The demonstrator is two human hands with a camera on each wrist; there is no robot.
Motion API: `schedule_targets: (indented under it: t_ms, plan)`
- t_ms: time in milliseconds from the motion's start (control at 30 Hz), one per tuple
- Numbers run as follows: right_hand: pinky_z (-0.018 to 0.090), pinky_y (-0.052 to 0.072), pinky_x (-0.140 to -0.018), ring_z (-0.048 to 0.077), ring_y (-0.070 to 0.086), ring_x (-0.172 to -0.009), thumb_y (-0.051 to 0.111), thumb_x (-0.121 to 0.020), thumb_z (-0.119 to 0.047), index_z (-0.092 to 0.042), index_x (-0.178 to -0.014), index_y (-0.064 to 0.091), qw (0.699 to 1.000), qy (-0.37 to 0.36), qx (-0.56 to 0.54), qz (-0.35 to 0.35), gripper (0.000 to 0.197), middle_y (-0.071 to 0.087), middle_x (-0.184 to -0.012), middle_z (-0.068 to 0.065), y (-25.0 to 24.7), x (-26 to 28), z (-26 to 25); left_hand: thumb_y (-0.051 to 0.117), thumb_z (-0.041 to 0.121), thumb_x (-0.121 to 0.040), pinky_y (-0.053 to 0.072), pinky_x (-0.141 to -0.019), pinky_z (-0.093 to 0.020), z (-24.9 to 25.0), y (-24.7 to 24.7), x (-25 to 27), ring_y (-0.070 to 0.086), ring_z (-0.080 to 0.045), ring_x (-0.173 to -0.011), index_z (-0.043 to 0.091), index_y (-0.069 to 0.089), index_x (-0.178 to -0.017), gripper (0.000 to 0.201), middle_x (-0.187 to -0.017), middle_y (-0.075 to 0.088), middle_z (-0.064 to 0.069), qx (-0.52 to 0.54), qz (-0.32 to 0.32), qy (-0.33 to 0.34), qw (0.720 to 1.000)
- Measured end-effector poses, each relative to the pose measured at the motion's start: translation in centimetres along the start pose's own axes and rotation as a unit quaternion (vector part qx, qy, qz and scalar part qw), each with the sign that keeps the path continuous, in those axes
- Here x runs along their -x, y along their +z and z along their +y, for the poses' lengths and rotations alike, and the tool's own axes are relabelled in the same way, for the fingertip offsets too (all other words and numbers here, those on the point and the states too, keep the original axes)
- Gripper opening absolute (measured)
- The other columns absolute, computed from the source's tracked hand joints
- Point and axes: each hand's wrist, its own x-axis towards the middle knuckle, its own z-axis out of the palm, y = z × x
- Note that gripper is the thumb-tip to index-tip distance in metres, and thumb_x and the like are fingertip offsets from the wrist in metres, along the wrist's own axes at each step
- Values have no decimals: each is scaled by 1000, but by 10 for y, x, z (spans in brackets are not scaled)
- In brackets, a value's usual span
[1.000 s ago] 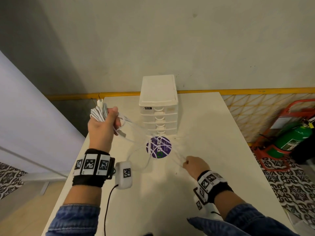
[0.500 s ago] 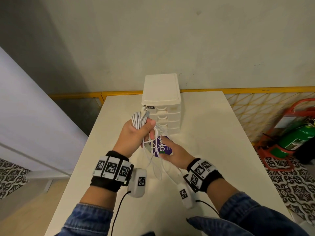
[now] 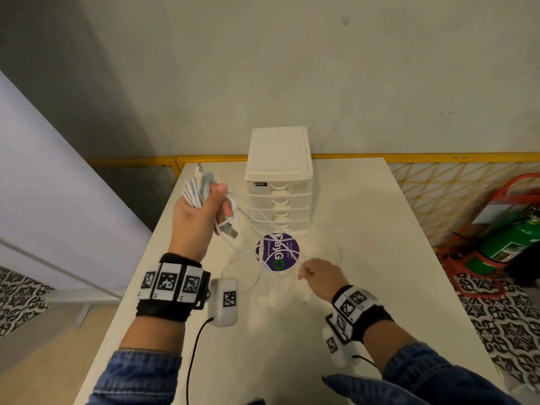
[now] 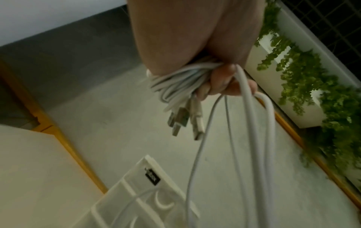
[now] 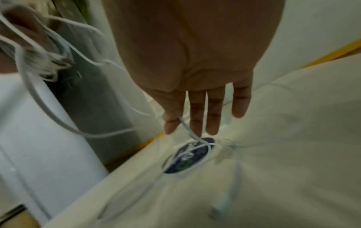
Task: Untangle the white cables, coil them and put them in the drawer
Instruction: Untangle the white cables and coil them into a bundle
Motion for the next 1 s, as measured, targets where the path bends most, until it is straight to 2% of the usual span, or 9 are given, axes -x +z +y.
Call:
schedule_targets:
  t_ms: [200,267,333,433,567,667,800,900,1000]
  plan:
    - [33,38,-95,27,57,-107,41,-92,-26,-15,-109,61,963,257,76,-26,29,62,-118,7,-12,10,70,52,24,-97,42,-49,-21,9,-25,-12,48,-9,-49,22,58,-65,33,-56,55,7,76,77,34,993]
    - [35,41,-97,29,52,-116,45,-90,-24,-12,-124,53,968,244,52,-6,37,55,-129,10,-24,10,66,53,25,-97,42,-48,-23,6,-20,-9,49,-11,-48,17,56,-68,30,-56,55,5,51,49,22,997]
    - [40,36,-105,31,39,-130,53,-86,-20,-12,-144,25,982,188,-6,32,66,36,-143,12,-33,9,50,53,25,-96,43,-47,-24,1,-6,-2,50,-12,-47,13,56,-69,29,-55,57,3,24,19,-3,1000]
    - [43,26,-112,29,23,-139,62,-77,-14,-14,-149,-2,987,70,-74,124,97,18,-152,11,-47,8,15,53,24,-95,43,-46,-25,-2,16,6,51,-14,-46,12,58,-74,25,-55,58,1,-8,-26,-26,999]
    - [46,10,-118,22,13,-144,65,-78,-18,-17,-148,14,970,-107,-40,213,87,18,-154,5,-55,8,-24,54,21,-95,40,-44,-24,-2,34,11,48,-14,-45,8,58,-75,24,-52,58,1,0,-58,-47,997]
    - [42,15,-117,24,29,-138,59,-87,-29,-14,-139,39,962,-158,24,219,57,39,-144,6,-52,2,-47,55,19,-95,39,-42,-23,1,44,14,46,-16,-43,8,57,-68,29,-50,57,-1,3,-76,-39,996]
    - [31,42,-88,25,60,-101,42,-98,-31,-13,-117,62,973,-156,-55,164,32,66,-109,8,-37,1,-46,56,21,-94,40,-42,-24,3,37,8,48,-17,-44,9,59,-72,25,-53,59,-1,7,-53,-24,998]
    - [29,44,-82,23,62,-97,35,-100,-34,-17,-112,64,978,-94,-107,155,36,69,-105,5,-23,8,-22,55,20,-95,41,-41,-23,2,19,-1,49,-16,-46,12,59,-78,19,-55,59,1,15,20,-9,1000]
    - [32,44,-86,28,59,-104,31,-100,-34,-12,-111,62,997,47,-19,54,40,66,-111,10,-13,7,3,56,19,-95,40,-40,-21,2,8,-5,50,-10,-45,16,58,-76,20,-55,60,5,29,89,6,996]
